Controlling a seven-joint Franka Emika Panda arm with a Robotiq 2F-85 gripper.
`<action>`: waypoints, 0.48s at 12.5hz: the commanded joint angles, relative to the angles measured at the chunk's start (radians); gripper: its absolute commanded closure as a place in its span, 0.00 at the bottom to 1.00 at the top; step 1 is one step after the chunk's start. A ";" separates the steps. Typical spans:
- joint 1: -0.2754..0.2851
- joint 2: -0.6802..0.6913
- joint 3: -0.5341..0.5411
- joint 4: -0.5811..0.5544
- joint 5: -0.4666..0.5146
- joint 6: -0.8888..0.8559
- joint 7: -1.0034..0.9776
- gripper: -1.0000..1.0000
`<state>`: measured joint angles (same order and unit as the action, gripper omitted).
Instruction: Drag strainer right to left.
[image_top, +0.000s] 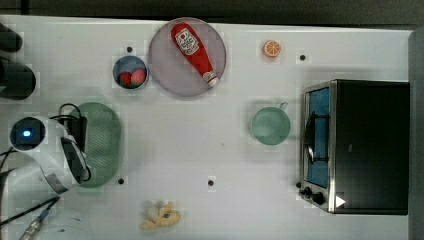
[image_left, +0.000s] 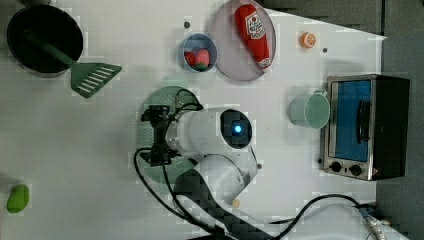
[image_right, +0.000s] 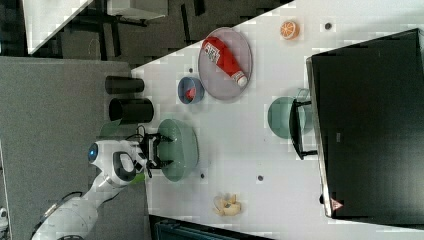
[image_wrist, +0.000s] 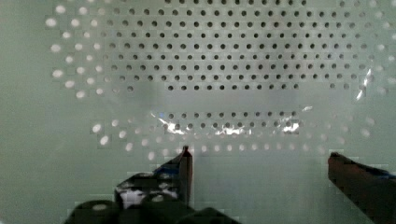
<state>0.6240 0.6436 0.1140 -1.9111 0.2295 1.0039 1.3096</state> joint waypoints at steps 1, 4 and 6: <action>0.052 0.010 -0.016 0.045 -0.014 0.010 0.077 0.00; 0.054 -0.009 -0.038 0.048 -0.024 -0.005 0.042 0.00; 0.054 -0.073 -0.081 0.040 -0.041 -0.139 -0.107 0.00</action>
<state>0.7031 0.6152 0.0718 -1.8926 0.1985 0.8726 1.2949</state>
